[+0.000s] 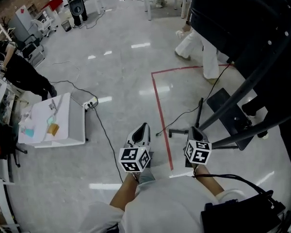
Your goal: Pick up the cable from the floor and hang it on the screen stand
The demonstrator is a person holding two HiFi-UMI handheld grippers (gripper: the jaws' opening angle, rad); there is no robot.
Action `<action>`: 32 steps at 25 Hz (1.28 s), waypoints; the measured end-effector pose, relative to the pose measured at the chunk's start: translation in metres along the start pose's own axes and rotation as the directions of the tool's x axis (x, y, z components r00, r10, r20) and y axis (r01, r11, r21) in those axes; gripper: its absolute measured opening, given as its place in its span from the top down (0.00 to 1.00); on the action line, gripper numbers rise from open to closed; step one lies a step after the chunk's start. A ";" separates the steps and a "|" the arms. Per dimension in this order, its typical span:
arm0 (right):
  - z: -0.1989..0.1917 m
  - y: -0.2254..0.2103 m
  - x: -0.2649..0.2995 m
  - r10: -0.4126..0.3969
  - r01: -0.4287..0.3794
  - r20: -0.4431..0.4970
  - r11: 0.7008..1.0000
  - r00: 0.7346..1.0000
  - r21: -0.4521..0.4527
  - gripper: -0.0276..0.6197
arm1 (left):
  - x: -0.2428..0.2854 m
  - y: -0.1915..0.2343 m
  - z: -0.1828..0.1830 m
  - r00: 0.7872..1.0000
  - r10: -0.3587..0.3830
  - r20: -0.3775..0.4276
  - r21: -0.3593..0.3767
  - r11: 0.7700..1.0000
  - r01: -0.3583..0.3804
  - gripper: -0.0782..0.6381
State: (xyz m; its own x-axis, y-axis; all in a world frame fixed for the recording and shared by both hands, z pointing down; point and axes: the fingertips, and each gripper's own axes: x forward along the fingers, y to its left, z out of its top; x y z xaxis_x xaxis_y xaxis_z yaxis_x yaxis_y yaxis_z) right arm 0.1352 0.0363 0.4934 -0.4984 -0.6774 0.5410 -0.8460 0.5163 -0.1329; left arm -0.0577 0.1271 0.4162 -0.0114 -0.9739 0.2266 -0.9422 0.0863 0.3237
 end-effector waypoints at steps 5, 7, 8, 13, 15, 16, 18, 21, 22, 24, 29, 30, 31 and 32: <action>0.040 0.037 0.047 -0.029 0.029 0.017 0.999 0.999 0.022 0.93 | 0.049 0.041 0.042 0.997 -0.075 -0.015 0.024 0.997 0.075 0.89; 0.046 0.051 0.067 -0.039 0.039 0.011 0.999 0.999 0.031 0.93 | 0.065 0.061 0.051 0.995 -0.093 -0.026 0.028 0.995 0.094 0.89; 0.048 0.056 0.076 -0.045 0.045 0.006 0.998 0.999 0.037 0.93 | 0.072 0.071 0.055 0.995 -0.100 -0.031 0.027 0.995 0.100 0.89; 0.058 0.068 0.109 -0.090 0.090 -0.006 0.993 0.996 0.075 0.93 | 0.108 0.105 0.065 0.989 -0.138 -0.062 0.012 0.990 0.139 0.89; 0.059 0.069 0.119 -0.112 0.113 -0.013 0.990 0.994 0.089 0.93 | 0.122 0.113 0.063 0.984 -0.158 -0.080 0.006 0.987 0.159 0.89; 0.059 0.069 0.122 -0.125 0.126 -0.018 0.987 0.992 0.095 0.93 | 0.129 0.116 0.063 0.982 -0.169 -0.089 0.001 0.985 0.170 0.89; 0.059 0.066 0.127 -0.153 0.156 -0.028 0.982 0.988 0.108 0.93 | 0.141 0.119 0.061 0.975 -0.194 -0.104 -0.009 0.981 0.194 0.89; 0.058 0.056 0.132 -0.204 0.208 -0.038 0.968 0.978 0.140 0.93 | 0.162 0.117 0.054 0.961 -0.241 -0.135 -0.011 0.970 0.242 0.89; 0.056 0.052 0.132 -0.221 0.225 -0.041 0.962 0.974 0.153 0.93 | 0.168 0.115 0.050 0.955 -0.258 -0.150 -0.012 0.966 0.259 0.89; 0.051 0.042 0.131 -0.256 0.261 -0.053 0.949 0.965 0.178 0.93 | 0.180 0.109 0.039 0.940 -0.288 -0.185 -0.014 0.957 0.290 0.89; 0.032 0.014 0.137 -0.307 0.317 -0.079 0.921 0.948 0.227 0.93 | 0.212 0.090 -0.001 0.896 -0.340 -0.285 -0.007 0.936 0.352 0.89; 0.028 0.007 0.141 -0.310 0.321 -0.084 0.918 0.947 0.234 0.93 | 0.220 0.086 -0.010 0.888 -0.346 -0.303 -0.003 0.932 0.362 0.89; 0.025 0.001 0.145 -0.313 0.325 -0.090 0.914 0.946 0.242 0.93 | 0.229 0.082 -0.017 0.881 -0.352 -0.317 0.002 0.928 0.372 0.89; 0.023 -0.006 0.149 -0.315 0.329 -0.096 0.910 0.944 0.252 0.93 | 0.237 0.076 -0.024 0.874 -0.358 -0.330 0.007 0.924 0.381 0.89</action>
State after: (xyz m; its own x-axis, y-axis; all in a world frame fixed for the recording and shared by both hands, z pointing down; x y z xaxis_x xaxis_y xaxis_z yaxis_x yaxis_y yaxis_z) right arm 0.0613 -0.0798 0.5562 -0.1857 -0.7518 0.6327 -0.9817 0.1144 -0.1521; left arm -0.1244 -0.0922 0.5165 0.4375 -0.8126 0.3850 -0.8778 -0.2931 0.3790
